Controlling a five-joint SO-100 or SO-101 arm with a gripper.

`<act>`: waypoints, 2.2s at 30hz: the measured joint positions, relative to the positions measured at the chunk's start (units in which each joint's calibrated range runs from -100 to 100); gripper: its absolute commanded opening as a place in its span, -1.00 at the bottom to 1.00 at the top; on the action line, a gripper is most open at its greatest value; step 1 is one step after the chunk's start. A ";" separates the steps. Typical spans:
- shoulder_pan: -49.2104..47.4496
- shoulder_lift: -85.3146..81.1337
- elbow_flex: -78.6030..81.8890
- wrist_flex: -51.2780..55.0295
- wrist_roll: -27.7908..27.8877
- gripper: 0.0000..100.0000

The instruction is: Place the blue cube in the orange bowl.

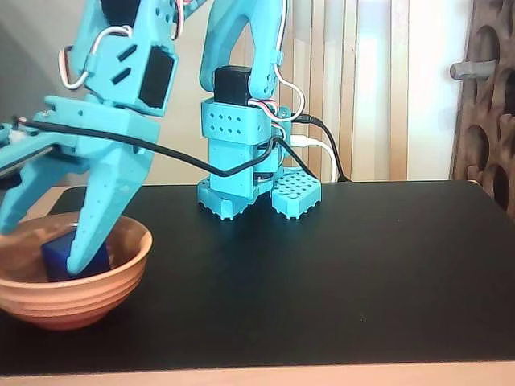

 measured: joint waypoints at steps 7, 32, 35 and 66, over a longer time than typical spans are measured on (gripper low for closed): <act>0.38 -3.74 0.00 0.00 0.00 -0.20; -6.75 -25.15 0.09 10.66 0.00 -0.20; -7.59 -27.44 0.09 12.59 0.00 -0.20; -38.91 -48.68 18.95 13.91 -0.05 -0.21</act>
